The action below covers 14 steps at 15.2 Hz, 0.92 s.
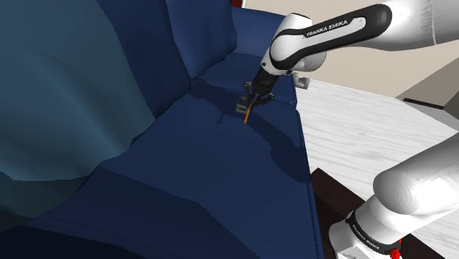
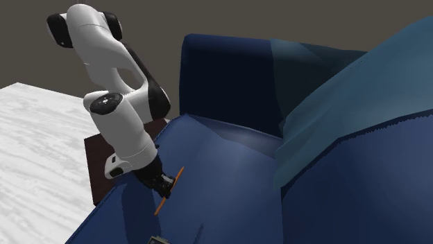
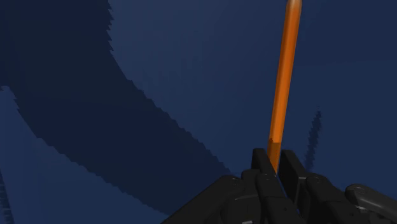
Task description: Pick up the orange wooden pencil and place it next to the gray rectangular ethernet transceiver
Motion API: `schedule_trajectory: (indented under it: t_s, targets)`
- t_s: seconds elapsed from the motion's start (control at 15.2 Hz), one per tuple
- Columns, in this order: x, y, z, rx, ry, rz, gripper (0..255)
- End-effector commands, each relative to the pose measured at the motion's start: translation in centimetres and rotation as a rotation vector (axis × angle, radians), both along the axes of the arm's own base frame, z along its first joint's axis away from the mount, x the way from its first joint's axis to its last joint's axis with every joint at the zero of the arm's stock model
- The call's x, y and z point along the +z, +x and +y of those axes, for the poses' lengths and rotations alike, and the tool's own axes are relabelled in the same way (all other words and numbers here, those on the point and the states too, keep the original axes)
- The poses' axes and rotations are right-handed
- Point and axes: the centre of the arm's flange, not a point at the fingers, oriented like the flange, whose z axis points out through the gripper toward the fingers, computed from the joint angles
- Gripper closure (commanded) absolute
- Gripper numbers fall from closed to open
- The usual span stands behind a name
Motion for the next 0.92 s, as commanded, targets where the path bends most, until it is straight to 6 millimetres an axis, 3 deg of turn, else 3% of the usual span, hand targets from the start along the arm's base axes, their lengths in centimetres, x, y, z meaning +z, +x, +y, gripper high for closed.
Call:
schedule_trajectory:
  t_s: [0.0, 0.86]
  targets:
    - [-1.0, 0.1, 0.0, 0.000, 0.000, 0.000, 255]
    - [-7.6, 0.1, 0.0, 0.000, 0.000, 0.000, 255]
